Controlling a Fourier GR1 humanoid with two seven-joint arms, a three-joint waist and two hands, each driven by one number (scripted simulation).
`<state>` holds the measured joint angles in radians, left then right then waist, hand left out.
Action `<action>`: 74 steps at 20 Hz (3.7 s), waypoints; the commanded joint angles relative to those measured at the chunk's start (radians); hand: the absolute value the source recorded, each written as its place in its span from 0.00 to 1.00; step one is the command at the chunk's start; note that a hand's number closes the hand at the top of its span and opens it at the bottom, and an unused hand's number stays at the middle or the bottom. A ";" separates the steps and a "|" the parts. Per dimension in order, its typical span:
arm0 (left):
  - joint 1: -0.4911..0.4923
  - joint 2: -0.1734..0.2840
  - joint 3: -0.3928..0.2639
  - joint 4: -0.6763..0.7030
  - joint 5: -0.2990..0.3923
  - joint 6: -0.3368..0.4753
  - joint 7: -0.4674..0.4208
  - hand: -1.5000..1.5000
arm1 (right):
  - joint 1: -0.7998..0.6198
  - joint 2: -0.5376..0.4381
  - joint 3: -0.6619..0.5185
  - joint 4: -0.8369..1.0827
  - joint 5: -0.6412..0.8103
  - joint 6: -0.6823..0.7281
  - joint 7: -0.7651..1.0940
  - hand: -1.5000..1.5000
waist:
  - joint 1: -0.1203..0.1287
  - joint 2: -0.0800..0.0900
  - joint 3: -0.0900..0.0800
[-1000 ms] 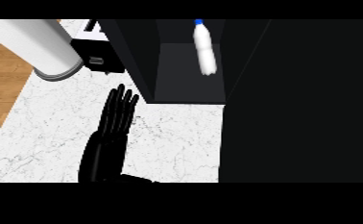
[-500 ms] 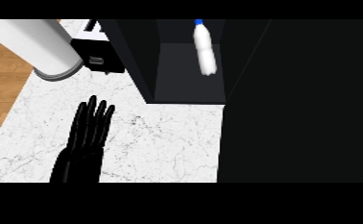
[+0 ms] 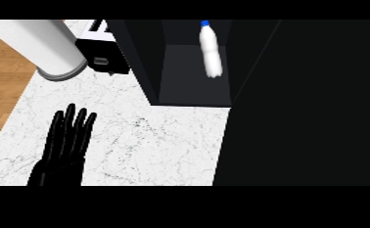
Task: Pick up the bottled water, place it into the cabinet and close the cabinet
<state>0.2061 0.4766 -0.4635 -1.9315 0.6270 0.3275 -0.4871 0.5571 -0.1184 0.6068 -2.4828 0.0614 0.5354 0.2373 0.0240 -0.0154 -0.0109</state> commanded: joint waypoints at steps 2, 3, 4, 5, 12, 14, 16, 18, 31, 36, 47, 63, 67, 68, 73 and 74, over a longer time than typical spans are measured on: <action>0.029 0.029 0.038 -0.026 0.031 -0.038 -0.006 0.00 | -0.139 0.113 0.239 -0.036 0.188 -0.059 0.131 1.00 | 0.001 0.002 0.000; 0.057 0.053 0.044 -0.055 0.035 -0.039 0.006 0.00 | -0.191 0.113 0.215 -0.014 0.179 -0.089 0.142 1.00 | 0.020 0.004 0.000; 0.079 0.060 0.049 -0.051 0.034 -0.053 -0.012 0.00 | -0.198 0.114 0.241 -0.011 0.200 -0.091 0.140 1.00 | 0.010 -0.004 0.000; 0.081 0.057 0.053 -0.015 0.041 -0.079 -0.029 0.00 | -0.228 0.114 0.248 0.007 0.197 -0.115 0.150 1.00 | 0.004 0.000 -0.001; 0.089 0.088 0.105 -0.058 0.087 -0.123 -0.021 0.00 | -0.422 0.112 0.246 0.083 0.183 -0.207 0.226 1.00 | 0.014 0.006 -0.001; 0.093 0.091 0.118 -0.029 0.086 -0.127 -0.029 0.00 | -0.450 0.112 0.238 0.082 0.172 -0.208 0.231 1.00 | 0.012 0.008 -0.002; 0.110 0.104 0.113 -0.040 0.092 -0.142 -0.021 0.00 | -0.471 0.111 0.230 0.129 0.156 -0.218 0.215 1.00 | 0.024 0.011 -0.001; 0.117 0.106 0.119 -0.048 0.102 -0.161 -0.030 0.00 | -0.474 0.110 0.237 0.100 0.144 -0.216 0.253 1.00 | 0.023 0.007 -0.003; 0.130 0.132 0.163 -0.062 0.124 -0.205 -0.045 0.00 | -0.510 0.109 0.158 0.142 0.062 -0.203 0.230 1.00 | 0.070 0.028 -0.003; 0.145 0.134 0.158 -0.054 0.130 -0.234 -0.054 0.00 | -0.495 0.110 0.159 0.172 -0.006 -0.209 0.230 1.00 | 0.087 0.038 -0.003; 0.118 0.172 0.165 -0.071 0.136 -0.282 -0.031 0.00 | -0.452 0.111 0.160 0.307 -0.379 -0.118 0.316 1.00 | 0.155 0.069 -0.002; 0.154 0.165 0.199 -0.050 0.166 -0.295 -0.048 0.00 | -0.438 0.113 -0.134 0.321 -0.391 -0.379 0.163 1.00 | 0.089 0.059 0.001; 0.152 0.169 0.193 -0.056 0.161 -0.316 -0.053 0.00 | -0.548 0.114 -0.233 0.412 -0.430 -0.443 0.160 1.00 | 0.117 0.059 0.002; 0.133 0.167 0.199 -0.043 0.159 -0.316 -0.054 0.00 | -0.595 0.115 -0.245 0.459 -0.429 -0.472 0.143 1.00 | 0.110 0.060 0.003; 0.140 0.175 0.191 -0.049 0.157 -0.325 -0.042 0.00 | -0.869 0.117 -0.320 0.669 -0.446 -0.642 0.149 1.00 | 0.142 0.057 0.006; 0.138 0.168 0.192 -0.027 0.165 -0.331 -0.043 0.00 | -0.935 0.118 -0.331 0.725 -0.471 -0.679 0.151 1.00 | 0.125 0.052 0.007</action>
<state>0.3478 0.6486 -0.2678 -1.9744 0.7877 0.0060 -0.5340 -0.1883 -0.0136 0.3300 -1.9161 -0.3906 -0.0163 0.3841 0.1485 0.0383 -0.0073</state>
